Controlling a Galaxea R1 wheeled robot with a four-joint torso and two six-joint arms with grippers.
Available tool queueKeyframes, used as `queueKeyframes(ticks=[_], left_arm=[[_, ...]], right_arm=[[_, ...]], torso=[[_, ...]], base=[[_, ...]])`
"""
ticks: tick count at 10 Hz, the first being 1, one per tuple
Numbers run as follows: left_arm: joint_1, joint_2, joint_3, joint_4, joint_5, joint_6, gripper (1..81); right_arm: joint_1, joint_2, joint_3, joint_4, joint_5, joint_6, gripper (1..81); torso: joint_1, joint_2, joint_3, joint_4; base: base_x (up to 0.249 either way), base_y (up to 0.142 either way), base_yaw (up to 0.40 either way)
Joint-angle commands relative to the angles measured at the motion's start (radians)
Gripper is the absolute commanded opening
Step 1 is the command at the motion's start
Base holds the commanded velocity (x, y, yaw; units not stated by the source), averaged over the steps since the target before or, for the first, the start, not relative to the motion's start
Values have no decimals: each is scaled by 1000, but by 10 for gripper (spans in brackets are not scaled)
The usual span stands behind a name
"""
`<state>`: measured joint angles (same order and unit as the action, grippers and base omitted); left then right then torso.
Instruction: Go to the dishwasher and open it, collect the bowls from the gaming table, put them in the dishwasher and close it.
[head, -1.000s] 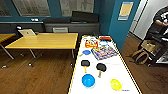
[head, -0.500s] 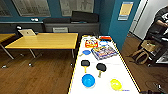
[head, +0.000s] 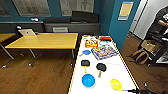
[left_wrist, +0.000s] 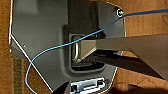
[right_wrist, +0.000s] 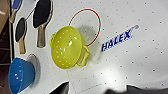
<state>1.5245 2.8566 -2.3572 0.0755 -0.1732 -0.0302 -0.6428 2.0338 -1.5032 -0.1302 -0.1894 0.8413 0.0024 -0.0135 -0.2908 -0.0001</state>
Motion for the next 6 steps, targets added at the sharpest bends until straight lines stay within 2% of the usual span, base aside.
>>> queueKeyframes(ticks=[1,4,6], left_arm=[[-8,-5,12,3,60,-2,811],[-8,-3,12,3,58,-2,811],[-8,-5,12,1,58,-2,811]], right_arm=[[178,-18,-40,23,-56,36,811],[209,-1,-106,80,-82,38,811],[208,35,-161,87,-82,38,811]], torso=[[0,0,0,0],[0,0,0,0],[0,0,-1,0]], base=[[0,0,0],[0,0,0],[0,0,0]])
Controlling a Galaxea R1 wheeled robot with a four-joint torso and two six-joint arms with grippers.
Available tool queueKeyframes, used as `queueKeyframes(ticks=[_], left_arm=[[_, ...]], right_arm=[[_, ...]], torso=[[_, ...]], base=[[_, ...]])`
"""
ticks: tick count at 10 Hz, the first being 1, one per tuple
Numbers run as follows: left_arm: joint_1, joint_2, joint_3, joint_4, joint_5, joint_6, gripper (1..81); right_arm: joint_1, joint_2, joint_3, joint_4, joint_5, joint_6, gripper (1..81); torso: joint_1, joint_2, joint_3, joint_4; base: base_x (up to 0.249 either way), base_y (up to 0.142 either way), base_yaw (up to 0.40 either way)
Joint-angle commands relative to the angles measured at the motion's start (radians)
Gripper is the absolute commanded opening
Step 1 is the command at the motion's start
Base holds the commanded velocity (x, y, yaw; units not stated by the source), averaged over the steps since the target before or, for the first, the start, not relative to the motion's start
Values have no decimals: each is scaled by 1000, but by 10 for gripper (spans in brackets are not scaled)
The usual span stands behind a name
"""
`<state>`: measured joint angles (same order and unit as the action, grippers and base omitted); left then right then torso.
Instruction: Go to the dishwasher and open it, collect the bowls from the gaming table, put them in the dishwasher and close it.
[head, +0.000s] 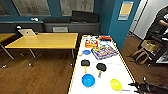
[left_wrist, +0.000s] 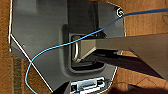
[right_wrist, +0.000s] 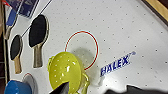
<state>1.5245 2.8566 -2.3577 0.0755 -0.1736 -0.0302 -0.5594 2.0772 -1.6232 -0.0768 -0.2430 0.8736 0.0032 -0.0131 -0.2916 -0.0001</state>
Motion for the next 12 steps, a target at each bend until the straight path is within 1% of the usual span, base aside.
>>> queueKeyframes(ticks=[1,3,7,9,12], left_arm=[[-8,-3,12,1,60,-2,811],[-8,-5,12,1,60,-4,811],[-8,-3,12,0,60,-4,811],[-8,-5,9,0,60,-4,811],[-8,12,-29,-2,62,-4,811]], right_arm=[[126,6,-62,34,-27,10,811],[126,66,-130,52,-33,11,811],[124,169,-223,55,-36,11,811],[123,201,-248,57,-47,11,811],[120,247,-279,57,-47,11,811]], torso=[[0,0,0,0],[0,0,0,0],[0,0,0,0],[0,0,0,0],[0,0,0,0]], base=[[0,0,0],[0,0,0],[0,0,0],[0,0,0],[0,0,0]])
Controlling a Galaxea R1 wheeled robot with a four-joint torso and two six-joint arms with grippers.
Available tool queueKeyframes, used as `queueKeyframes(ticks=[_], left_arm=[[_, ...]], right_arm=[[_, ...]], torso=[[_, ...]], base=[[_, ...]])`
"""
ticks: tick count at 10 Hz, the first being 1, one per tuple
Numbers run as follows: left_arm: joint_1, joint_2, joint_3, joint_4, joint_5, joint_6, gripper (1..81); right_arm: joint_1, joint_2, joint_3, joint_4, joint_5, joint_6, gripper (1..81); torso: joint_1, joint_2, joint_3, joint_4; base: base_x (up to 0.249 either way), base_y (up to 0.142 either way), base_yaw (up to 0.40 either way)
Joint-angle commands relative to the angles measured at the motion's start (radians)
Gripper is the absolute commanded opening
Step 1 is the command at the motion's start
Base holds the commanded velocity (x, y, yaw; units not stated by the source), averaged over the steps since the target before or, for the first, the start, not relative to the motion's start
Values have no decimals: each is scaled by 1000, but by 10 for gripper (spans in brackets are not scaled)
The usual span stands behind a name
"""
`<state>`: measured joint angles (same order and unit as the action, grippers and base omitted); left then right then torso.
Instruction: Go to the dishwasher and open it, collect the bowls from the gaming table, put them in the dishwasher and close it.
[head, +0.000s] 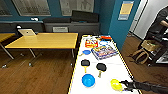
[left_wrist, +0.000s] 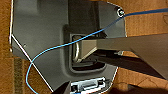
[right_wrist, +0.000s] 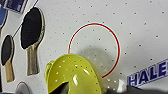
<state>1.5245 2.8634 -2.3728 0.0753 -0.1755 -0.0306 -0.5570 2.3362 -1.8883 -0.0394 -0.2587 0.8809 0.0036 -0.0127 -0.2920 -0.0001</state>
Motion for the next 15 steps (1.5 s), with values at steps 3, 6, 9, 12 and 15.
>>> queueKeyframes(ticks=[3,6,9,12,15], left_arm=[[-8,10,-23,-3,64,-3,811],[-8,10,-23,-2,64,-3,811],[-8,8,-23,-2,64,-3,811],[-8,4,-25,-3,62,-3,811],[-8,10,-23,3,62,-3,811]], right_arm=[[96,25,-41,15,-30,4,811],[62,42,-84,15,-27,4,811],[35,41,-89,13,-13,6,10],[44,-3,-28,19,-13,6,10],[110,-235,289,15,-31,29,10]], torso=[[0,0,0,0],[0,0,0,0],[0,0,0,0],[0,0,0,0],[0,0,0,0]], base=[[0,0,0],[0,0,0],[0,0,0],[0,0,0],[0,0,0]])
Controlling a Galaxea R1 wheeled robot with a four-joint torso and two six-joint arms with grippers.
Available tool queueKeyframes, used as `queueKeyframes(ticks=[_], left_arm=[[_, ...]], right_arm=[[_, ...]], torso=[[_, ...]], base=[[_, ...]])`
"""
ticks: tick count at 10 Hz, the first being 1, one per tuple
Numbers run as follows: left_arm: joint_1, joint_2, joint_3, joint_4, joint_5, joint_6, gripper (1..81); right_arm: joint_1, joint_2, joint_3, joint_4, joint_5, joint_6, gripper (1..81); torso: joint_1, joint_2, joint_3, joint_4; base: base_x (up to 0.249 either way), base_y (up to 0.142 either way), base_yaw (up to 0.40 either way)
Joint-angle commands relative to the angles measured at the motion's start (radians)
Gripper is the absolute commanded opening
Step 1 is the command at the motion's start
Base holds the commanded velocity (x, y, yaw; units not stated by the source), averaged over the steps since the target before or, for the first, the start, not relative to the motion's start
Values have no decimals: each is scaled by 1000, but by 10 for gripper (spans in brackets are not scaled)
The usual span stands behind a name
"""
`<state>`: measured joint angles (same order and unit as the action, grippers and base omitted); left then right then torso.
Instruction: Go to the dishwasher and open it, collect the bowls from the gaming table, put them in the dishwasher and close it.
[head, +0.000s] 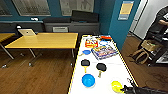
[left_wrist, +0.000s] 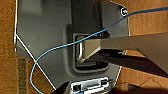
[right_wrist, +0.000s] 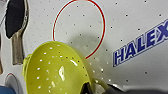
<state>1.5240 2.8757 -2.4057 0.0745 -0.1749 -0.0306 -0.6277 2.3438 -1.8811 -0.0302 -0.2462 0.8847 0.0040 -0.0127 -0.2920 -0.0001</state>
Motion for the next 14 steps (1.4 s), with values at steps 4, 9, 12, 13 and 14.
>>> queueKeyframes(ticks=[4,9,12,13,14], left_arm=[[-15,2,11,13,57,-2,811],[3,-124,243,38,-51,1,811],[-1,-274,454,36,-52,3,811],[-3,-312,499,37,-52,3,811],[-4,-338,529,36,-57,3,811]], right_arm=[[185,-521,570,-19,-45,23,10],[21,-674,679,-34,-30,-26,10],[-190,-653,559,-33,115,-127,10],[-260,-612,488,-33,158,-154,10],[-315,-566,406,-33,195,-162,10]], torso=[[0,0,0,0],[0,0,0,0],[0,0,0,0],[0,0,0,0],[0,0,0,0]], base=[[0,0,0],[0,0,0],[0,0,0],[0,0,0],[0,0,0]])
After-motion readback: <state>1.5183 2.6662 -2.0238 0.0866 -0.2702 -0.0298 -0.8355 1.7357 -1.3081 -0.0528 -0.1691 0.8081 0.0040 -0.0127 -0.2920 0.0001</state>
